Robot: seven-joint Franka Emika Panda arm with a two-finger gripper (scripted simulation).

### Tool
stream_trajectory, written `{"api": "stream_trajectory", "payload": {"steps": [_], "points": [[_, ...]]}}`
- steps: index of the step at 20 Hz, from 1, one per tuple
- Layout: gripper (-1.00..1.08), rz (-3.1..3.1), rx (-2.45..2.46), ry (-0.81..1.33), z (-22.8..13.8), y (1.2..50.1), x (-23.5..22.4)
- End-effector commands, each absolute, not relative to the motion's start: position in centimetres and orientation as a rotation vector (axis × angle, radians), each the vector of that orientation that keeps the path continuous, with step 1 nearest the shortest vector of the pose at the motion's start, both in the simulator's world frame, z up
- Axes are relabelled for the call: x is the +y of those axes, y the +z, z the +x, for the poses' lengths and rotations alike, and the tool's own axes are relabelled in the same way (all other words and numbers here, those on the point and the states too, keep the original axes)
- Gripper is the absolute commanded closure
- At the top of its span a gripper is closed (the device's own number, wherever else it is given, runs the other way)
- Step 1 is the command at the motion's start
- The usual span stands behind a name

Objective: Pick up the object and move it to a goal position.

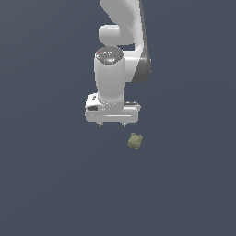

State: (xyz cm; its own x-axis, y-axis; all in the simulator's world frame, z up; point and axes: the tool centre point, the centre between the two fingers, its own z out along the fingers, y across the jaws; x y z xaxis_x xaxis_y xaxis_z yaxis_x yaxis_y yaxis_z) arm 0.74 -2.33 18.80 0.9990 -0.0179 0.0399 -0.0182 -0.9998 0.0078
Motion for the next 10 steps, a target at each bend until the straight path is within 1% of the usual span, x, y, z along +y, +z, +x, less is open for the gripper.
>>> {"api": "stream_trajectory", "payload": {"steps": [1,10], "points": [[-0.92,3.133,-0.028,0.062,0.7,18.8,-2.3],[-0.92,3.119,0.009,0.068,1.3,18.9,-3.5]]}}
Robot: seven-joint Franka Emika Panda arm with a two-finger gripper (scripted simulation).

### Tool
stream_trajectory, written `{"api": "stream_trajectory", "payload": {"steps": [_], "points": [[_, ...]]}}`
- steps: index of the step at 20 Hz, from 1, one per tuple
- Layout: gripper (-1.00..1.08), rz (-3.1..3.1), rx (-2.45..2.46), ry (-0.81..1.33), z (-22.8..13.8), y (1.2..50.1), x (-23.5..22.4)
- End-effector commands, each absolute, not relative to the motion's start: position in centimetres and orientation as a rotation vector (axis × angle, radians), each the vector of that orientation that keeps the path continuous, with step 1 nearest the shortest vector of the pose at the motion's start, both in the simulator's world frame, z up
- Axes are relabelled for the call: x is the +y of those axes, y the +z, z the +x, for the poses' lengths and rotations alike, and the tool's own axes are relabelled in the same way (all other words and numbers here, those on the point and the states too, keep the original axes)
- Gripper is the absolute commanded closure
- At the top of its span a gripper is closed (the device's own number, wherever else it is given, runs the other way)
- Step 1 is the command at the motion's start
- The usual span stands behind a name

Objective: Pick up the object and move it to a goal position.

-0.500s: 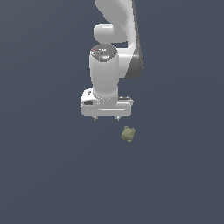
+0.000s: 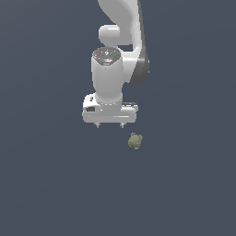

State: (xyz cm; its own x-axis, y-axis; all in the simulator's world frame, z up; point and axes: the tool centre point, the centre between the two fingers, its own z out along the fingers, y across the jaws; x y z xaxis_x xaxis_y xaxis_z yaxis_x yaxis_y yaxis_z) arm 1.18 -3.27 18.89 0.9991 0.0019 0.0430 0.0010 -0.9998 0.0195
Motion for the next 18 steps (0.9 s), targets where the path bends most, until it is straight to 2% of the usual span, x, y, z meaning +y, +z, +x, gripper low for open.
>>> {"api": "stream_trajectory", "payload": {"steps": [1,18], "points": [[-0.92,3.118,0.011,0.068,1.3,18.9,-3.5],[-0.92,3.124,-0.098,0.058,1.4,17.2,-1.3]]}}
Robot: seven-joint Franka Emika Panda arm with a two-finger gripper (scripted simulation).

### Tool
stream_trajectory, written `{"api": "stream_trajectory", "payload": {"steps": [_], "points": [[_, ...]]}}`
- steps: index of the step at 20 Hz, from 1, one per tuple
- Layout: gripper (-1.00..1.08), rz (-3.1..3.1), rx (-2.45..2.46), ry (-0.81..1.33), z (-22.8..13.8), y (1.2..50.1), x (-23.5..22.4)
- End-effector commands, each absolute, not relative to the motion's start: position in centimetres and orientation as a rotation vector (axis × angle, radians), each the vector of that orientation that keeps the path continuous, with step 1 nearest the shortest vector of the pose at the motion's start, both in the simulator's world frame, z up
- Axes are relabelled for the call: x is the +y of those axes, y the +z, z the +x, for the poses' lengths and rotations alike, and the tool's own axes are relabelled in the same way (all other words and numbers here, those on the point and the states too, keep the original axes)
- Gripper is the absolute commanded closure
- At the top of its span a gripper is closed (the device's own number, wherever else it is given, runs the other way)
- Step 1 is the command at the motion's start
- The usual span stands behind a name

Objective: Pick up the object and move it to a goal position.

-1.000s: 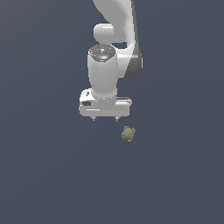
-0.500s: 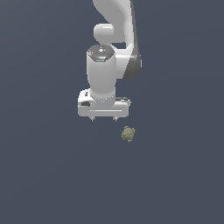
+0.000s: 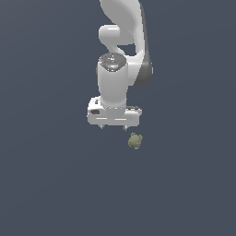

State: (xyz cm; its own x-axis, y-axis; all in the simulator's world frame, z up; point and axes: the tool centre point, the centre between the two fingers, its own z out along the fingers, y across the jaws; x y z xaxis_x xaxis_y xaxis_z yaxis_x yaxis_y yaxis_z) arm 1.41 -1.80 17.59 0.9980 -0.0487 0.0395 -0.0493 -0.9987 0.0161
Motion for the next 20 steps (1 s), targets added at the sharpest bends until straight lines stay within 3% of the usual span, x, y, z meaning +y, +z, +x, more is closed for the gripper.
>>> {"api": "stream_trajectory", "payload": {"steps": [1,20], "points": [[-0.92,3.124,-0.116,0.057,1.4,16.9,-0.9],[-0.92,3.091,-0.559,0.009,0.6,10.1,7.7]]}}
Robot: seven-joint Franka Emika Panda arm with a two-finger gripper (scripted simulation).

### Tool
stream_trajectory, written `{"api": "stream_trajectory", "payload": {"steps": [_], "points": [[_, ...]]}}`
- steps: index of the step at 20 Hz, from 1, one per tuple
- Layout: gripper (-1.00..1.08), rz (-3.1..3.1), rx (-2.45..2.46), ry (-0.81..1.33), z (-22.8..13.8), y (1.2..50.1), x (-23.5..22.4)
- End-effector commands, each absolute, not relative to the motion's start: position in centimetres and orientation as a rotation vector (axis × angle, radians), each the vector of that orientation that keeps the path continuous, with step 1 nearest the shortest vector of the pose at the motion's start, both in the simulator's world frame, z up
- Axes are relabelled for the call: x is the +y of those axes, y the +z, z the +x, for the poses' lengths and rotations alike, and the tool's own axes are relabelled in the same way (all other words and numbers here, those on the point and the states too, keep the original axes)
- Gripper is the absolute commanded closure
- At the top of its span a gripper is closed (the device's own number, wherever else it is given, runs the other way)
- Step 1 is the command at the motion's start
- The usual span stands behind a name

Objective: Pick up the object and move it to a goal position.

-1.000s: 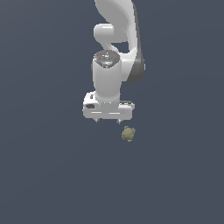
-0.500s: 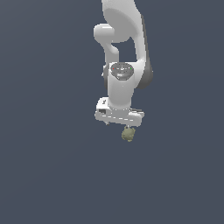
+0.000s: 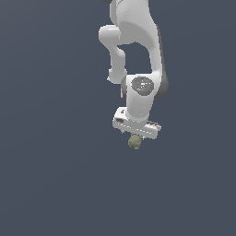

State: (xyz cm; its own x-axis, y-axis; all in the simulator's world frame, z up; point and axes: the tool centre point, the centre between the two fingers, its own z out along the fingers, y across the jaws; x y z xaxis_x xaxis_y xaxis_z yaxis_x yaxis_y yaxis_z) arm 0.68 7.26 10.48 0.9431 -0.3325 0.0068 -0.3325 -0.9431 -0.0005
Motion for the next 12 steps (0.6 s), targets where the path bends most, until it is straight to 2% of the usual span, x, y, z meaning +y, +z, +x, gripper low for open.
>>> {"api": "stream_trajectory", "payload": {"steps": [1,12], "points": [[-0.92,3.089,-0.572,0.007,0.5,9.9,8.0],[-0.92,3.079,-0.626,0.000,0.3,9.0,9.1]]}}
